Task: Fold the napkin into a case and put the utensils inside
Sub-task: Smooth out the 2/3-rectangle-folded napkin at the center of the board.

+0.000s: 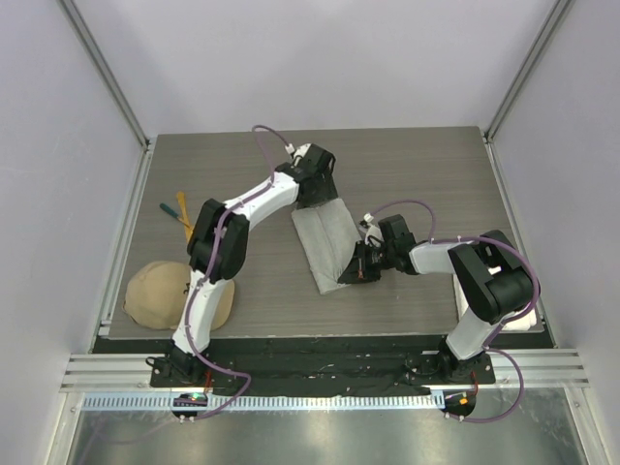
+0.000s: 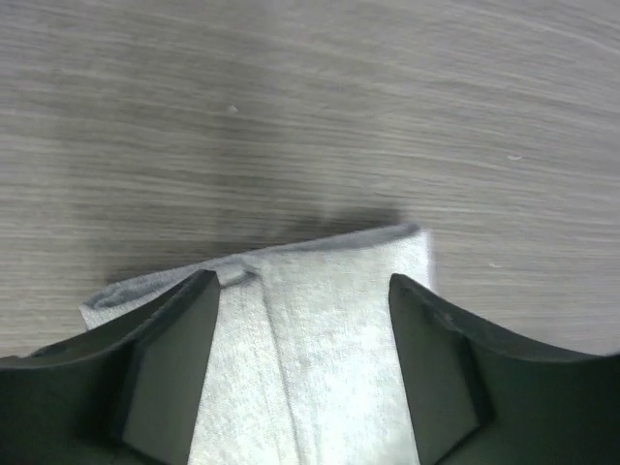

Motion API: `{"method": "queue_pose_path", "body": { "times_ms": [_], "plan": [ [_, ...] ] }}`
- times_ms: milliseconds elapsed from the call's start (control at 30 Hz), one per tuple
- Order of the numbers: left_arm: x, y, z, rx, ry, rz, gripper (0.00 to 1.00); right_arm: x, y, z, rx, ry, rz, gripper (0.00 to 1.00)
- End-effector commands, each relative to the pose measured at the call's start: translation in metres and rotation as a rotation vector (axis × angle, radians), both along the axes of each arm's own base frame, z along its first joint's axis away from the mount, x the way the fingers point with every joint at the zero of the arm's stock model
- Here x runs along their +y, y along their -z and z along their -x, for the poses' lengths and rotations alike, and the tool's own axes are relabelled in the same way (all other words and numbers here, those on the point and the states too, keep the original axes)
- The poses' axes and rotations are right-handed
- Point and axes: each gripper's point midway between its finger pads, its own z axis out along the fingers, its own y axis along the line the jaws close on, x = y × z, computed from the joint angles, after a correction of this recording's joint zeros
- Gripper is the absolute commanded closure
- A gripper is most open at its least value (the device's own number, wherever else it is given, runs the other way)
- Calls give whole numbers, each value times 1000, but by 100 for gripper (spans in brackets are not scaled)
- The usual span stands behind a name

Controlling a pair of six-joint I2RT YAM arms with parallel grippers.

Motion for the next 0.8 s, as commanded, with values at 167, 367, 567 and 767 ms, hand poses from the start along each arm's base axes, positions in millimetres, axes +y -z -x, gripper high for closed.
{"method": "queue_pose_path", "body": {
  "times_ms": [167,367,567,767],
  "plan": [
    [-14,-140,38,-168,227,170,39,-11,13,10,40,26,63,99],
    [-25,-77,117,11,319,256,82,-9,8,8,31,25,50,99],
    [-40,-35,161,82,363,226,98,-6,0,6,28,23,31,99],
    [-40,-21,175,109,369,212,100,-6,-4,5,23,28,29,99]
  ]
}}
